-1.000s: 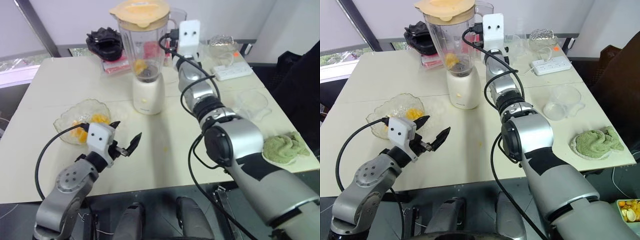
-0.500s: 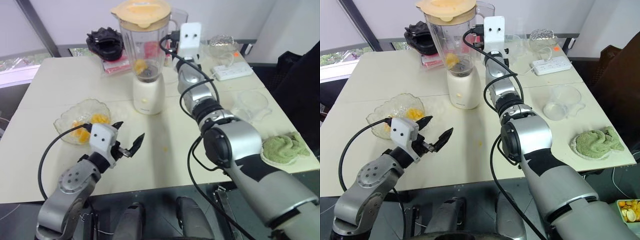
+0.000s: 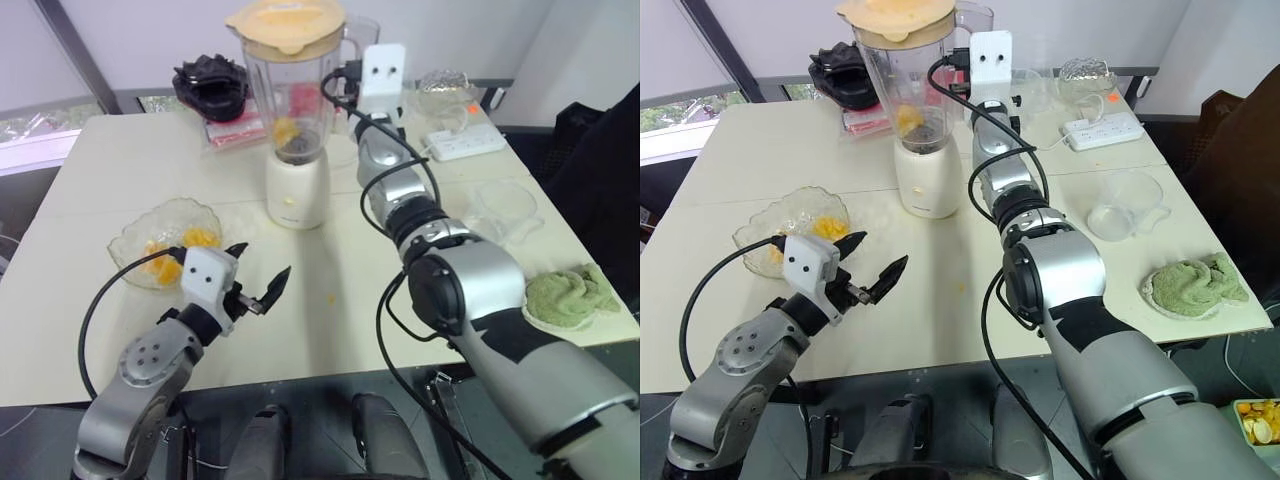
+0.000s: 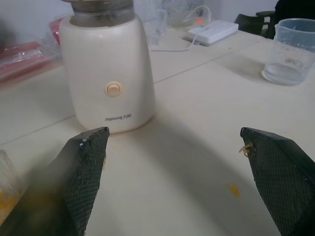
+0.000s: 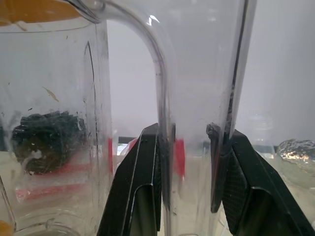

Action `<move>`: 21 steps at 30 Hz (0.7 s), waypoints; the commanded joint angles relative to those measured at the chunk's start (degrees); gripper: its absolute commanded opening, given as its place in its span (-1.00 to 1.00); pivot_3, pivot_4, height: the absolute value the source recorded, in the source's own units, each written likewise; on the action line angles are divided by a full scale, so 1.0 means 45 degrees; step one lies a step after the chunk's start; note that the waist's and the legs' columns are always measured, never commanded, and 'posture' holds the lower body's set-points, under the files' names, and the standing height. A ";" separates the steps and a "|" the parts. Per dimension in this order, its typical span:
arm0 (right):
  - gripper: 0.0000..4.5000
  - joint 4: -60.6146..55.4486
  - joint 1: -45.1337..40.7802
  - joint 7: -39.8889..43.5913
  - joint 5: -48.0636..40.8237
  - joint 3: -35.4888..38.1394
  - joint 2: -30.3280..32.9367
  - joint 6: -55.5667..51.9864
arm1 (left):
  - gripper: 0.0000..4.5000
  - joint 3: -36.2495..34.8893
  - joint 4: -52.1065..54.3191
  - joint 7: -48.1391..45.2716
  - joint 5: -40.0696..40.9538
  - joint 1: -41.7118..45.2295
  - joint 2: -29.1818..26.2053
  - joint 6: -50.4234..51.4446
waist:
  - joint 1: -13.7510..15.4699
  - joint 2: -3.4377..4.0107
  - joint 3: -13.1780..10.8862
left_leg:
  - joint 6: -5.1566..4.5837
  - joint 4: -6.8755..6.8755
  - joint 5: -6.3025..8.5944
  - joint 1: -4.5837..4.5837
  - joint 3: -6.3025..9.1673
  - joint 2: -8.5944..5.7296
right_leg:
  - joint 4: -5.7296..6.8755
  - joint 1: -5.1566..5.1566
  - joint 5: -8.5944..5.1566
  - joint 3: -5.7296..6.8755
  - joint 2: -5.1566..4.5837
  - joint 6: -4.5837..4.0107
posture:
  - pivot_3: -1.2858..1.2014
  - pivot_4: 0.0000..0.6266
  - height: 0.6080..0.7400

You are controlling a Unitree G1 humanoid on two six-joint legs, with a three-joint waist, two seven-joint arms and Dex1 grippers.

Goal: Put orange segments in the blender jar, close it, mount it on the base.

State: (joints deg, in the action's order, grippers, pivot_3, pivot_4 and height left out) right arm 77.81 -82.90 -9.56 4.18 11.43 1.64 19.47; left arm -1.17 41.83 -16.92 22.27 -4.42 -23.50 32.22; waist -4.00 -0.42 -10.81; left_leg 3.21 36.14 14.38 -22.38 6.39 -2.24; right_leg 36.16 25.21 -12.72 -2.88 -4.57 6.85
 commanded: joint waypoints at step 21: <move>-0.39 -0.0751 -0.1220 0.0947 -0.1124 0.0860 0.0573 -0.0792 | 0.99 0.0343 -0.0258 -0.0310 -0.0187 0.0755 0.0246 -0.0332 | 0.0011 0.0000 0.0000 | 0.0001 0.0001 -0.0001 0.0001 -0.0001 0.0000 | 0.0001 -0.0001 0.0001 0.0000 0.0001 -0.0002 | 0.03 -0.52 1.00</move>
State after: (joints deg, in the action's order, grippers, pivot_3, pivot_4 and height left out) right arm 77.81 -84.14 -5.54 0.10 14.81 3.37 15.24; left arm -0.07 40.09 -17.89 21.75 -1.65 -22.45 32.07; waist -3.96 -0.42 -10.81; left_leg 3.21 36.15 14.37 -22.39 6.39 -2.25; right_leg 36.16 25.20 -12.72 -2.88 -4.57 6.84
